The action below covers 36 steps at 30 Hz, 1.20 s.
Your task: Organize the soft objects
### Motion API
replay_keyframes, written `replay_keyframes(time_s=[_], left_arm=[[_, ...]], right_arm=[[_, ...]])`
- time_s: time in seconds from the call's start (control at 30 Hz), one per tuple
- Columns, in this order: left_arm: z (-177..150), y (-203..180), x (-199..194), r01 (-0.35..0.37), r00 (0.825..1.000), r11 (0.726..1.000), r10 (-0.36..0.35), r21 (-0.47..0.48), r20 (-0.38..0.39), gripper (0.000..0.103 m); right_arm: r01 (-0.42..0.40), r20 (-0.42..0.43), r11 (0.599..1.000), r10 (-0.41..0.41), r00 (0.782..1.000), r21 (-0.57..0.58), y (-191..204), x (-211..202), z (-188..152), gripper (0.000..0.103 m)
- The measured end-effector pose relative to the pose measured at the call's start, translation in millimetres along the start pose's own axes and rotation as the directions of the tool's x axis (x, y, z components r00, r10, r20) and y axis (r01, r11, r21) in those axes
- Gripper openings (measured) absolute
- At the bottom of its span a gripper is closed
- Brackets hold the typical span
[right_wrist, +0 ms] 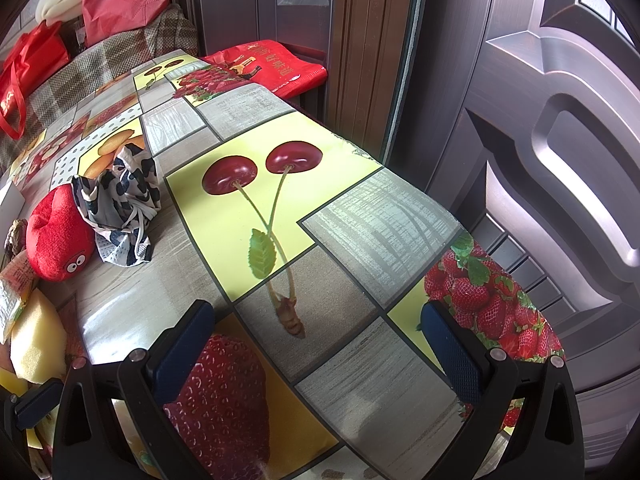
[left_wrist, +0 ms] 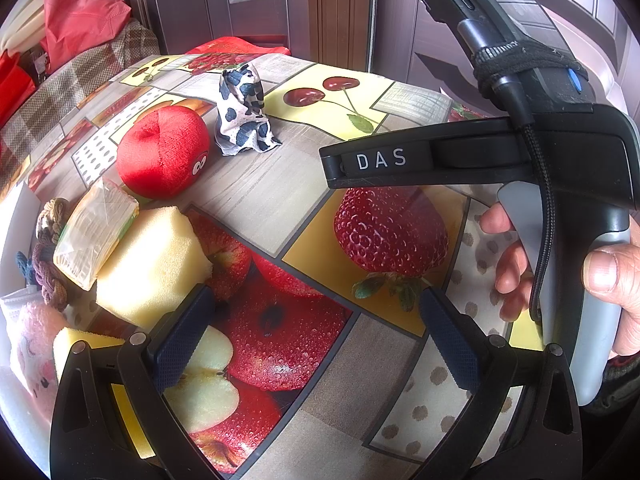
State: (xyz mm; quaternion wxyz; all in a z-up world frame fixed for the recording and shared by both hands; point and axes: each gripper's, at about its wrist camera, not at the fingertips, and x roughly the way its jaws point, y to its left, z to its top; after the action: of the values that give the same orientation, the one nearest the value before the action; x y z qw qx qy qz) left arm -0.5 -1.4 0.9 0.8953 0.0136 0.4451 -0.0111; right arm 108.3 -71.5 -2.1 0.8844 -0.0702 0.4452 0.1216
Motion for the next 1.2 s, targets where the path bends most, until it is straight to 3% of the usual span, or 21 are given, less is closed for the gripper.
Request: replay_keyframes(time_s=[0.47, 0.57, 0.67, 0.77, 0.87, 0.97, 1.07, 1.2], left_arm=[[1, -1, -2, -0.001, 1.0, 1.0, 0.001, 0.003, 0.009, 0.102], [-4, -2, -23, -0.015, 0.995, 1.0, 0.015, -0.002, 0.099, 0.102], [-9, 4, -62, 0.006, 0.972, 0.999, 0.004, -0.04, 0.235, 0.102], [-18, 21, -110, -0.02, 0.937, 0.995, 0.054, -0.1, 0.345, 0.103], [-40, 51, -158, -0.052, 0.905, 0.981, 0.126, -0.187, 0.407, 0.103], [-73, 80, -189, -0.099, 0.887, 0.968, 0.192, -0.231, 0.42, 0.103], [-102, 95, -192, -0.158, 0.914, 0.966, 0.222, -0.205, 0.34, 0.103], [-126, 95, -161, -0.107, 0.971, 0.981, 0.139, -0.164, 0.195, 0.103]], right_arm=[[0.0, 0.0, 1.0, 0.0, 1.0, 0.0, 0, 0, 0, 0.103], [-0.001, 0.0, 1.0, 0.001, 1.0, 0.001, 0, 0, 0, 0.103], [-0.001, 0.0, 1.0, 0.001, 1.0, 0.0, 0, 0, 0, 0.103], [-0.001, 0.0, 1.0, 0.001, 1.0, 0.0, 0, 0, 0, 0.103], [-0.001, 0.0, 1.0, 0.001, 1.0, 0.001, 0, 0, 0, 0.103], [0.0, 0.0, 1.0, 0.0, 1.0, 0.0, 0, 0, 0, 0.103], [0.0, 0.0, 1.0, 0.0, 1.0, 0.0, 0, 0, 0, 0.103], [-0.001, 0.0, 1.0, 0.001, 1.0, 0.001, 0, 0, 0, 0.103]])
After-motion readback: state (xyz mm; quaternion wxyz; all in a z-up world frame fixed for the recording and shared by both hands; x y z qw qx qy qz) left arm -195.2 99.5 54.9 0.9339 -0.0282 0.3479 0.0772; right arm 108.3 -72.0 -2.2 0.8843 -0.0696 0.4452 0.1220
